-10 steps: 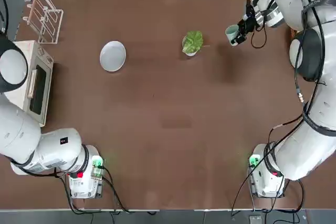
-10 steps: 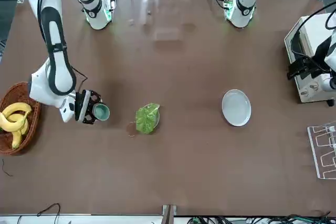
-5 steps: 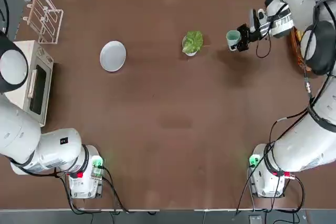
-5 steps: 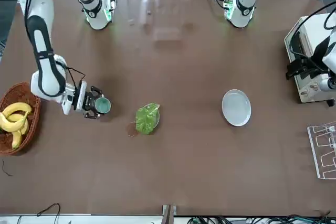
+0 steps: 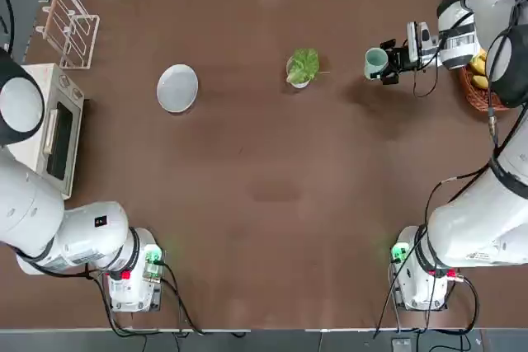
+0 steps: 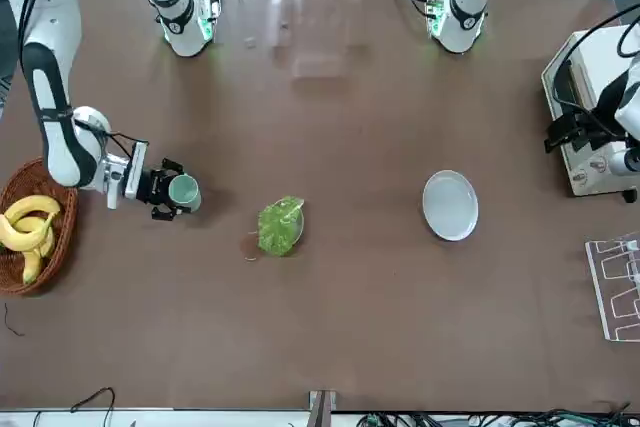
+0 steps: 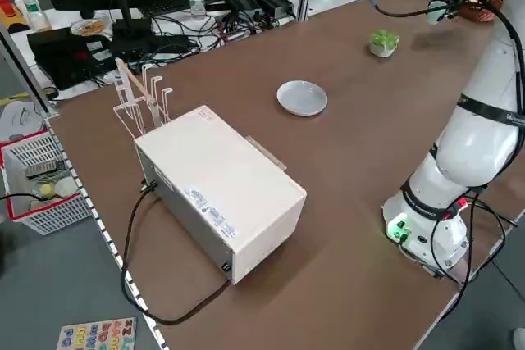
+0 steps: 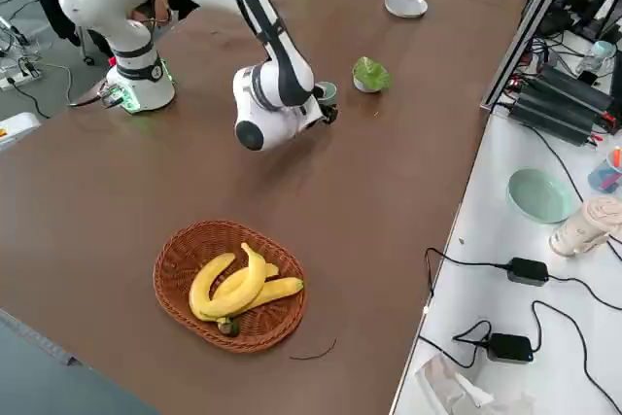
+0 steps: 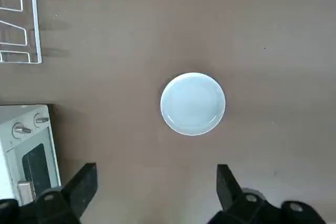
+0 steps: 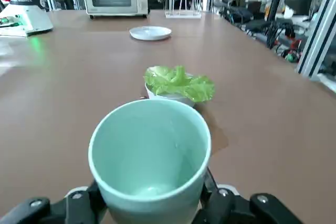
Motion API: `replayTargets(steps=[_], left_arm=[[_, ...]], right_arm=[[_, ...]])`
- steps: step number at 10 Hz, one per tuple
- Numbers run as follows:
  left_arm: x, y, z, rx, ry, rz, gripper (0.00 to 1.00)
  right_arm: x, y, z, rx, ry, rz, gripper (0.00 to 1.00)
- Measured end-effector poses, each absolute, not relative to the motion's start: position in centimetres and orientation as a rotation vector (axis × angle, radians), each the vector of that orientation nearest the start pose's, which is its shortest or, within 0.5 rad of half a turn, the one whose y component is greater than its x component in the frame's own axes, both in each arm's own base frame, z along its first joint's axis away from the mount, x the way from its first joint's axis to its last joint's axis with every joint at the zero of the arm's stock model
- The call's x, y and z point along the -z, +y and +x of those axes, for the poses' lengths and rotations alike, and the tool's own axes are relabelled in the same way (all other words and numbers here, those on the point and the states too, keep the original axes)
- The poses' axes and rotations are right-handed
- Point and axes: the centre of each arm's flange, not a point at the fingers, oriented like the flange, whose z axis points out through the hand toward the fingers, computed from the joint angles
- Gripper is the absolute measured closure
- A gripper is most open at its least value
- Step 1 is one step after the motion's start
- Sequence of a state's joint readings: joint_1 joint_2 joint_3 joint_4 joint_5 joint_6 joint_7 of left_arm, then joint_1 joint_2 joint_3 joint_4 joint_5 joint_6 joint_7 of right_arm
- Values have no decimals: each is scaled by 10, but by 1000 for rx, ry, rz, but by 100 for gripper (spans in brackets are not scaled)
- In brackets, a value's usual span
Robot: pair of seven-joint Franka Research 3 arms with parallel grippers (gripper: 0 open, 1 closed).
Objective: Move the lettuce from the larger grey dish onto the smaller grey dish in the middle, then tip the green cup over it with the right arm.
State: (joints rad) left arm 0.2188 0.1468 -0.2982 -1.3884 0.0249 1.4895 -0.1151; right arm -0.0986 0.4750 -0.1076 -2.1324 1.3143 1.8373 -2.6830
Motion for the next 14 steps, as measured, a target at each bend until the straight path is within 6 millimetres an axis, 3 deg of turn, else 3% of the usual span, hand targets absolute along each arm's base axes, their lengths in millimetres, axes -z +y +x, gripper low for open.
replayTargets(steps=[5,11,14], left_arm=[[-622,-30,589,-65,-63,-3155,0],[-621,-30,589,-71,-61,-3154,0],[-621,-30,589,-72,-60,-3154,0]], right_arm=[[-128,-96,507,1079,-1511,-1574,32],[-104,-115,510,1072,-1510,-1582,32],[-101,-120,511,1078,-1507,-1587,30]])
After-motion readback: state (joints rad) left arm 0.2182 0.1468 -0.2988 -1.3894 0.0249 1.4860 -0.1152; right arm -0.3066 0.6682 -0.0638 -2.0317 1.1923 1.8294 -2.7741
